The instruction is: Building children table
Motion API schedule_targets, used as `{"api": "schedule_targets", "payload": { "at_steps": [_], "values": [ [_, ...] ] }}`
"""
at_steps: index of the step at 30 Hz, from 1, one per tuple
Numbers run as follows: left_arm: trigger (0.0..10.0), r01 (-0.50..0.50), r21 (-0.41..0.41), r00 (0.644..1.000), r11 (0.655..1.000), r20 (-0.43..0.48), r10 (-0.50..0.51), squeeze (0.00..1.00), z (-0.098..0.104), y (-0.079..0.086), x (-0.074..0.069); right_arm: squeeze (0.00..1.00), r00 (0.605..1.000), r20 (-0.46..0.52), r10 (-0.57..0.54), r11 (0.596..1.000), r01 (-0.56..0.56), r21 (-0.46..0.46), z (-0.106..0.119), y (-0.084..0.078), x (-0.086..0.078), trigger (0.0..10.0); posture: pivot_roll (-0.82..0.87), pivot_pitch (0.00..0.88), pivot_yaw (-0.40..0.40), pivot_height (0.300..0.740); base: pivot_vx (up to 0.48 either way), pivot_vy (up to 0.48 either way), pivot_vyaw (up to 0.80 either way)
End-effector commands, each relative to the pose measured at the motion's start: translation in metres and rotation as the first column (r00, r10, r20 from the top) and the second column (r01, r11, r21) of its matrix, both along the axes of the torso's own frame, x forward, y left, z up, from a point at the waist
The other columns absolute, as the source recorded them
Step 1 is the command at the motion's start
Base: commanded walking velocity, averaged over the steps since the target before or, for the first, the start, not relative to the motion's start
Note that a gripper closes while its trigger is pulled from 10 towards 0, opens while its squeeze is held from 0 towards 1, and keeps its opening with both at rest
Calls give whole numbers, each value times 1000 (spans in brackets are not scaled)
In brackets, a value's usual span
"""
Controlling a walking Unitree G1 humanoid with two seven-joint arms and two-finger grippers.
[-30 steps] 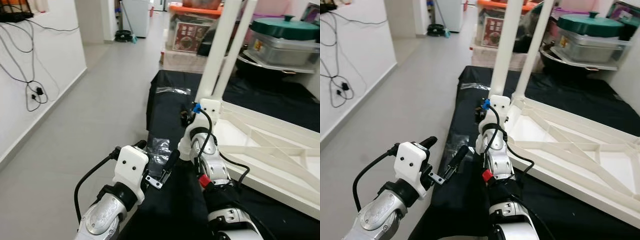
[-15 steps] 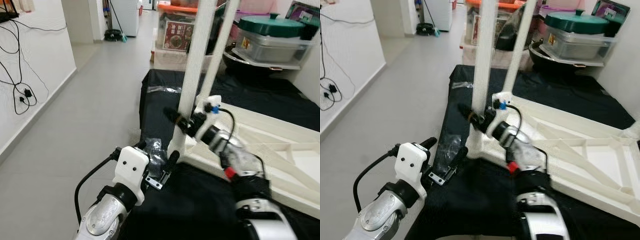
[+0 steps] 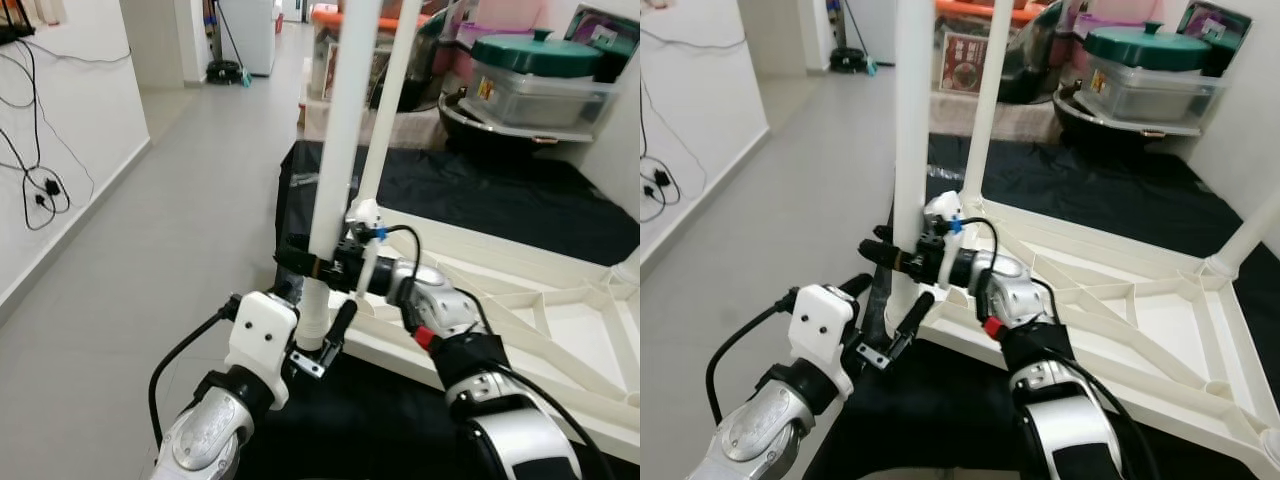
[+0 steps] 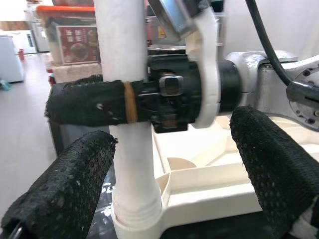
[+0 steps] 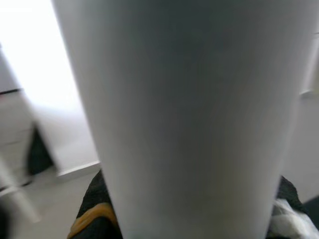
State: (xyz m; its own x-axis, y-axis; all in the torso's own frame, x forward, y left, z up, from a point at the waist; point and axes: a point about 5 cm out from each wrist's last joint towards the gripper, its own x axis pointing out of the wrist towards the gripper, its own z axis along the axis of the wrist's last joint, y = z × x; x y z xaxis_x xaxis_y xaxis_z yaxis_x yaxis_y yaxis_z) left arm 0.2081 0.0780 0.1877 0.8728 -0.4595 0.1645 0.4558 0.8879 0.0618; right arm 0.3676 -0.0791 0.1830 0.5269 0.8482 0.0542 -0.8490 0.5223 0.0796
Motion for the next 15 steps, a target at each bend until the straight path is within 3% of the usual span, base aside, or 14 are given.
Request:
{"api": "schedule_targets", "payload": {
  "at_steps": [1, 2, 3, 5, 6, 7, 8, 9, 10, 11, 12, 13, 15],
  "values": [
    [10000, -3, 2, 1000, 1000, -6, 3, 0, -2, -1, 0, 0, 991, -39, -127, 992, 127, 8, -4, -9, 7, 0, 122, 0, -100, 740, 0, 0, 0],
    [10000, -2, 1, 1000, 1000, -6, 2, 0, -2, -1, 0, 0, 970, -39, -239, 971, 239, -3, -5, -15, 10, 0, 121, 0, -103, 740, 0, 0, 0],
    [10000, -1, 1, 1000, 1000, -7, 1, 0, -2, -1, 1, 0, 923, -42, -384, 923, 383, -27, -8, -24, 14, 0, 122, 0, -104, 740, 0, 0, 0],
    [10000, -1, 1, 1000, 1000, -7, 1, 0, -2, -1, 1, 0, 923, -42, -384, 923, 383, -27, -8, -24, 14, 0, 122, 0, -104, 740, 0, 0, 0],
    [10000, -1, 0, 1000, 1000, -7, 1, 0, -2, -1, 1, 0, 855, -42, -516, 856, 513, -63, -12, -33, 18, 0, 120, 0, -103, 740, 0, 0, 0],
    [10000, -1, 0, 1000, 1000, -7, 1, 0, -2, -1, 1, 0, 855, -42, -516, 856, 513, -63, -12, -33, 18, 0, 120, 0, -103, 740, 0, 0, 0],
    [10000, -1, 1, 1000, 1000, -7, 2, 0, -2, -1, 1, 0, 668, -44, -743, 668, 735, -117, -18, -54, 17, 0, 118, 0, -102, 740, 0, 0, 0],
    [10000, -2, 2, 1000, 1000, -7, 2, 0, -2, -1, 1, 0, 482, -41, -875, 482, 864, -146, -24, -68, 11, 0, 119, 0, -102, 740, 0, 0, 0],
    [10000, -2, 2, 1000, 1000, -7, 2, 0, -2, -1, 1, 0, 482, -41, -875, 482, 864, -146, -24, -68, 11, 0, 119, 0, -102, 740, 0, 0, 0],
    [10000, -3, 2, 1000, 1000, -7, 3, 0, -2, -1, 1, 0, 355, -37, -934, 356, 920, -164, -27, -78, 6, 0, 120, 0, -102, 740, 0, 0, 0],
    [10000, -3, 2, 1000, 1000, -7, 3, 0, -2, -1, 1, 0, 355, -37, -934, 356, 920, -164, -27, -78, 6, 0, 120, 0, -102, 740, 0, 0, 0],
    [10000, -3, 0, 1000, 1000, -7, 3, 0, -2, -1, 1, 0, 290, -44, -956, 293, 941, -171, -29, -79, 0, 0, 120, 0, -102, 740, 0, 0, 0],
    [10000, -1, 1, 1000, 1000, -8, 1, 0, -2, -1, 1, 0, 294, -51, -955, 298, 941, -162, -28, -71, -5, 0, 119, 0, -100, 740, 0, 0, 0]
  ]
}}
